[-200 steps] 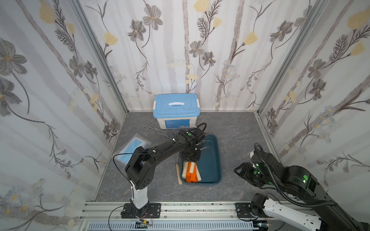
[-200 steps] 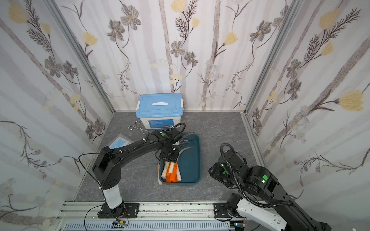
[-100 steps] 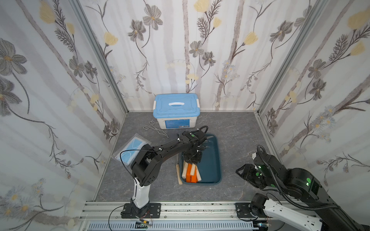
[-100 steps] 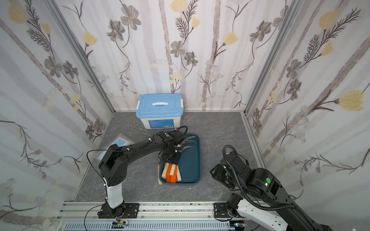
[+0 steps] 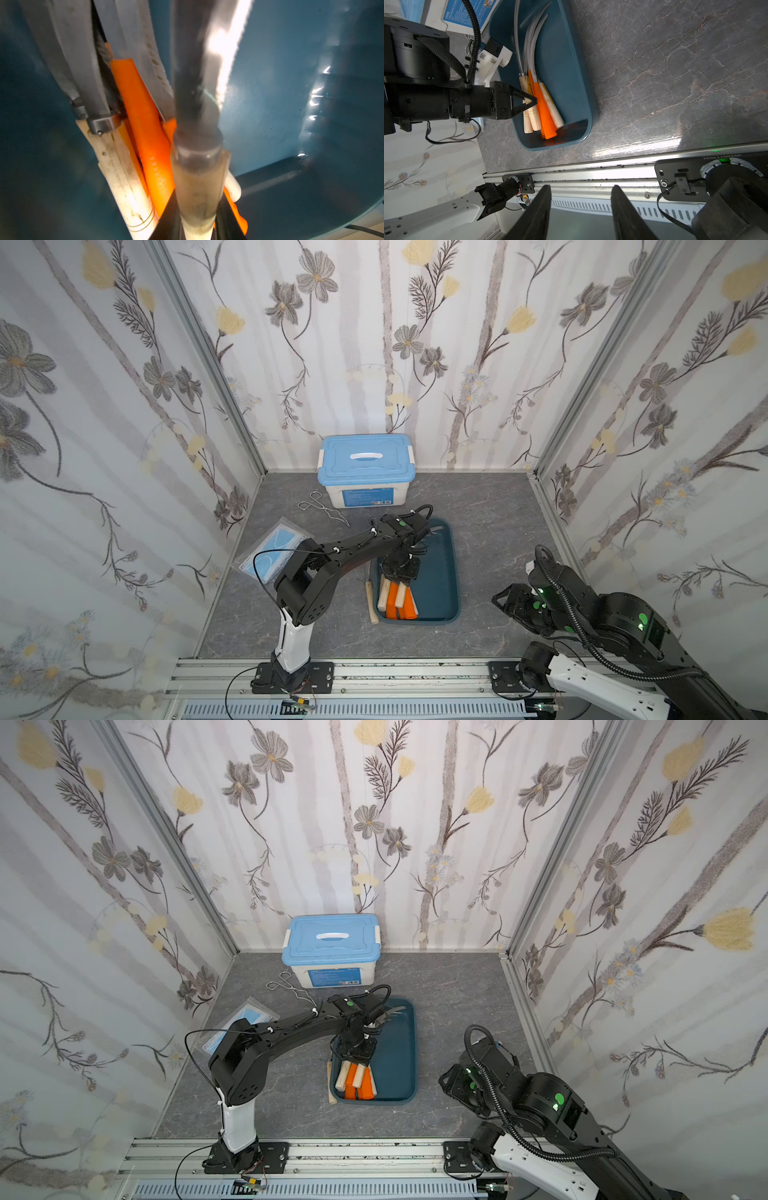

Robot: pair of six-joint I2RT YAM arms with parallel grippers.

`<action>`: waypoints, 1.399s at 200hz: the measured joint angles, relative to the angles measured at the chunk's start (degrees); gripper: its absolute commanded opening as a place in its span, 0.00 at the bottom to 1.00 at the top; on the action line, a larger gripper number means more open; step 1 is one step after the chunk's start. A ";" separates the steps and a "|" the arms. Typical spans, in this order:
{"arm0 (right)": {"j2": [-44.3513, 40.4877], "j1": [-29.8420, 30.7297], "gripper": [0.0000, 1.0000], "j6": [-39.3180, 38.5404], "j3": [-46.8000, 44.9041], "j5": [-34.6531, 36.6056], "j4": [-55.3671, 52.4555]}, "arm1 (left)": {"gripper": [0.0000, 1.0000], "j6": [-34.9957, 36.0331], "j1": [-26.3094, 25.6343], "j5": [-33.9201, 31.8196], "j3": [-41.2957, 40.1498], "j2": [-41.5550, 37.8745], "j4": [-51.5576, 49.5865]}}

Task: Put small sickles into storage boxes
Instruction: Place the sickle in the storage box.

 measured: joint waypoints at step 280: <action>-0.52 0.00 0.49 0.42 -0.76 0.00 0.04 | 0.21 -0.87 3.19 1.66 -4.55 -1.90 -0.13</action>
